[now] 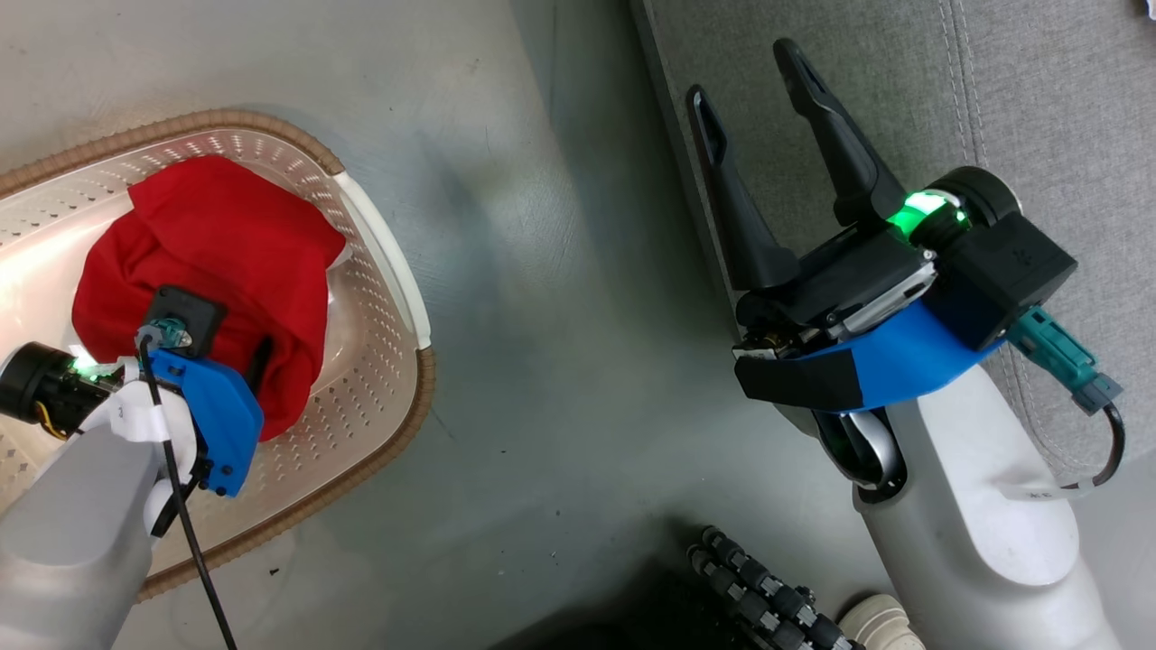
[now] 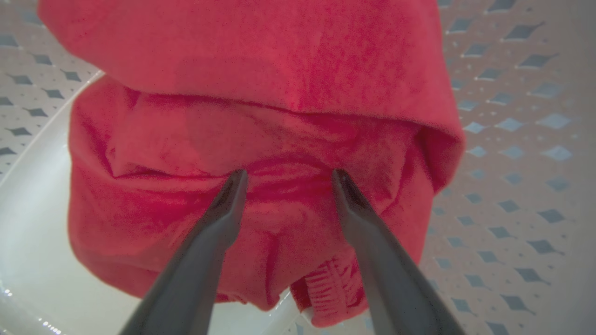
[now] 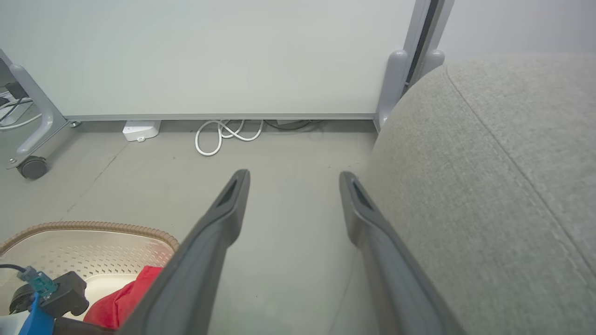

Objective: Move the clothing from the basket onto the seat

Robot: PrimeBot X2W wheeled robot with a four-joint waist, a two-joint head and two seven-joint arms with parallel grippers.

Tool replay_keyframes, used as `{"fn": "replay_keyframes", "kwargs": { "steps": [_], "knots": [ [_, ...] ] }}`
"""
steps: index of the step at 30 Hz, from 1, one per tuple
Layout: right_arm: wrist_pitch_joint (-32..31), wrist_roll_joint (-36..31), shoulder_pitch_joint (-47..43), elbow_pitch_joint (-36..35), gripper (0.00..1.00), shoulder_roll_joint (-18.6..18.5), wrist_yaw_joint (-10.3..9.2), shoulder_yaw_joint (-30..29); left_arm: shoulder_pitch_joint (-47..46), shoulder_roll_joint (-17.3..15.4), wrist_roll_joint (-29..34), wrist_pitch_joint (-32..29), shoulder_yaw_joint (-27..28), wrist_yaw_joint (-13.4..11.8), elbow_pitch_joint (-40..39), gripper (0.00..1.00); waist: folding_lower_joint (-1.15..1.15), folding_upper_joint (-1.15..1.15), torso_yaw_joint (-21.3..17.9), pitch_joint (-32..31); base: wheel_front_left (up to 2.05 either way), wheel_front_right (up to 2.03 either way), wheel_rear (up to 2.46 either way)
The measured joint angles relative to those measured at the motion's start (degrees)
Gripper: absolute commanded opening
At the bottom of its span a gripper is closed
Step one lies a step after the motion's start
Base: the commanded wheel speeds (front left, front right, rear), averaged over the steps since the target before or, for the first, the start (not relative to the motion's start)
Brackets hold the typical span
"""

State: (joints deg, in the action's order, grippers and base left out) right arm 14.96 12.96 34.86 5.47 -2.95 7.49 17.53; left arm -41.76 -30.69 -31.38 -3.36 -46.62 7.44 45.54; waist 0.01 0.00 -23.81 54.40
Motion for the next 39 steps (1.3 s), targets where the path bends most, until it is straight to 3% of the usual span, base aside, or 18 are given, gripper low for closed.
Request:
{"fn": "replay_keyframes", "kwargs": {
  "steps": [7, 19, 33, 39],
  "knots": [
    [0.02, 0.76, -0.13, -0.81, 1.0, 0.0, 0.0, 0.51, -0.98, -0.71, -2.56, -4.97, -4.26, 0.0, 0.7, 1.0, 0.0, 0.0, -0.13, 0.05, 0.0, 0.0, 0.0],
    [0.03, 1.36, -0.48, -1.8, 1.0, 0.01, 0.0, 0.37, -4.42, -3.15, -1.36, -12.01, -12.25, 0.0, 1.4, 1.0, -0.01, 0.0, 0.08, 0.56, 0.0, 0.0, 0.0],
    [0.05, 3.93, -0.29, -2.13, 1.0, 0.01, 0.0, 1.04, -5.39, -11.29, -11.31, -12.1, -17.61, 0.0, -10.12, 1.0, -0.01, 0.0, -1.15, 0.17, 0.0, 0.0, 0.0],
    [0.05, 4.86, -0.32, -1.87, 1.0, 0.01, 0.0, 1.59, -5.39, -11.76, -13.91, -11.07, -18.39, 0.0, -13.15, 1.0, -0.01, 0.0, -2.0, -0.72, 0.0, 0.0, 0.0]
  ]
}}
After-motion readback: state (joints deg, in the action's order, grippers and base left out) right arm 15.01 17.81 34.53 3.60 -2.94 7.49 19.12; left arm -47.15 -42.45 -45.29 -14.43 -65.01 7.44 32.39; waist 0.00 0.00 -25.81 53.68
